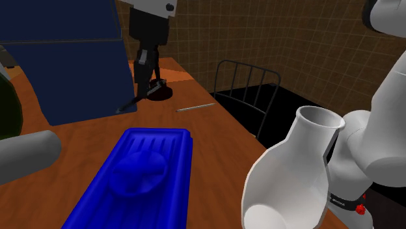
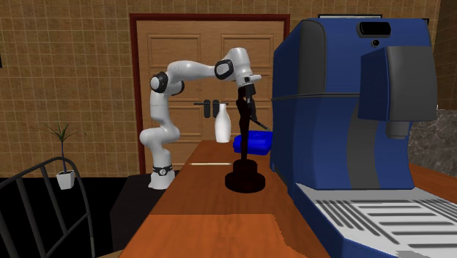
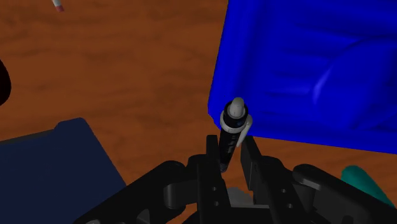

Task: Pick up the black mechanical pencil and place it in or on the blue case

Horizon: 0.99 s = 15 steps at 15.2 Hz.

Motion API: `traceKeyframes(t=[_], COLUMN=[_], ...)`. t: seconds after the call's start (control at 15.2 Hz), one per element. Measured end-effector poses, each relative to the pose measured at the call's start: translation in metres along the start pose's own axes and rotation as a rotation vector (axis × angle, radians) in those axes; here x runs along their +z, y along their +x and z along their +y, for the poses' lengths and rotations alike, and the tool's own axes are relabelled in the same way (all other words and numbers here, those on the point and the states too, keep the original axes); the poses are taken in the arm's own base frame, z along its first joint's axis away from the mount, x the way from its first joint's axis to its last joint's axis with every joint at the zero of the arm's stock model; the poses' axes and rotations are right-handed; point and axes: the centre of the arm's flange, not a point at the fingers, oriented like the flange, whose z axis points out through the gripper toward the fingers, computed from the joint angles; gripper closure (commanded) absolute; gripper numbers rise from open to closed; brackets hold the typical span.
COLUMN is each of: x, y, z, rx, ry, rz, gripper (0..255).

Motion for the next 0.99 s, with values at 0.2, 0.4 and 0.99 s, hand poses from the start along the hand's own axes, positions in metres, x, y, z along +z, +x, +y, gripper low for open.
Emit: traceKeyframes(t=[0.2,0.4,0.99], x=[-0.001,-0.001,0.013], y=[-0.005,-0.008,-0.021], z=[-0.041,-0.083,-0.152], rx=[0.000,0.000,0.001], ry=[0.000,0.000,0.000], rz=[0.000,0.000,-0.001], gripper=[255,255,255])
